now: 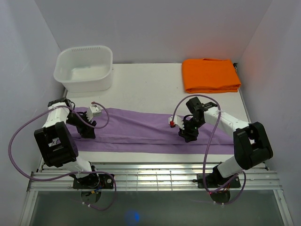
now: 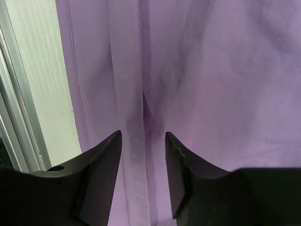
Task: Fold and stack the trousers
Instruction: Fold the trousers
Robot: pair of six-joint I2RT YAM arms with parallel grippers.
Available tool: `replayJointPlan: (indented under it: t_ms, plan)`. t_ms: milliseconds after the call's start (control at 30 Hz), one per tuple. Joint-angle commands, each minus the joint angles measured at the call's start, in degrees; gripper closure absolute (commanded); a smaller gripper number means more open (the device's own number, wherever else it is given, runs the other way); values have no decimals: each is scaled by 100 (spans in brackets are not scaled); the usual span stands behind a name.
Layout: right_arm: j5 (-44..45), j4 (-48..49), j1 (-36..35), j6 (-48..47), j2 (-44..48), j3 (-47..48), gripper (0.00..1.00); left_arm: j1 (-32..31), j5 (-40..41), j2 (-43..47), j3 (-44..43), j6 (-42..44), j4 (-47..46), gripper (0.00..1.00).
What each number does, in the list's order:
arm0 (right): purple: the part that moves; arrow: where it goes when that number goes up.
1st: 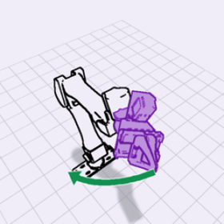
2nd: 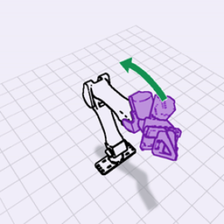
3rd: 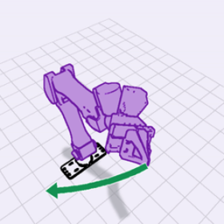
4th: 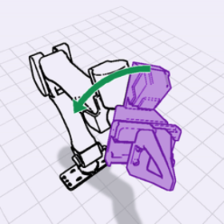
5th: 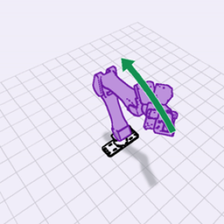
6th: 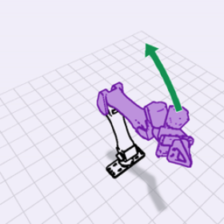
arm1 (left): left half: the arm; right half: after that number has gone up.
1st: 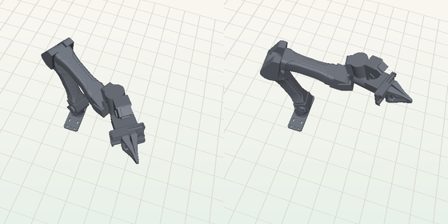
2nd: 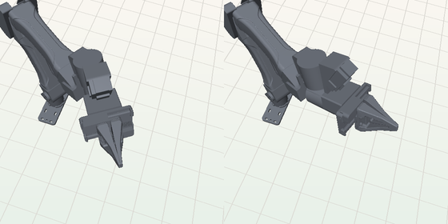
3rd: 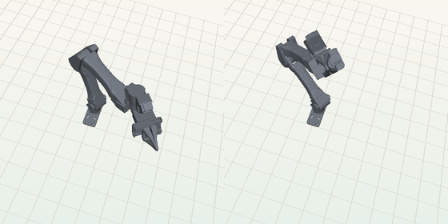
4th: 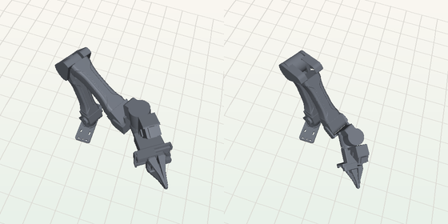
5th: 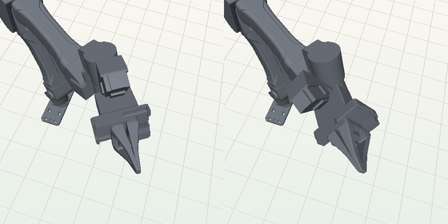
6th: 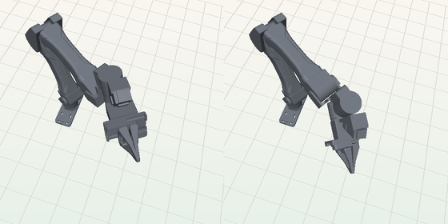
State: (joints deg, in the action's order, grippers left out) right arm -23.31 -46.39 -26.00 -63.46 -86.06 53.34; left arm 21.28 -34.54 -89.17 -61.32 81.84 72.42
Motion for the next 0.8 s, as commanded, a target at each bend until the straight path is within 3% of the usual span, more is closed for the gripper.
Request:
replayJointPlan:
  t_ms: [0,300,600,767]
  plan:
    - [-33,-71,-63,-17,10,-96,53,-54,9,242,76,-2,-149,33]
    - [-69,-406,-125,-175,432,-631,69,-80,273,303,287,156,-176,37]
    - [-68,-599,-142,-210,889,-693,87,-89,361,628,463,420,-114,53]
    - [2,-485,-160,-167,951,-869,91,-89,290,708,472,464,-132,64]
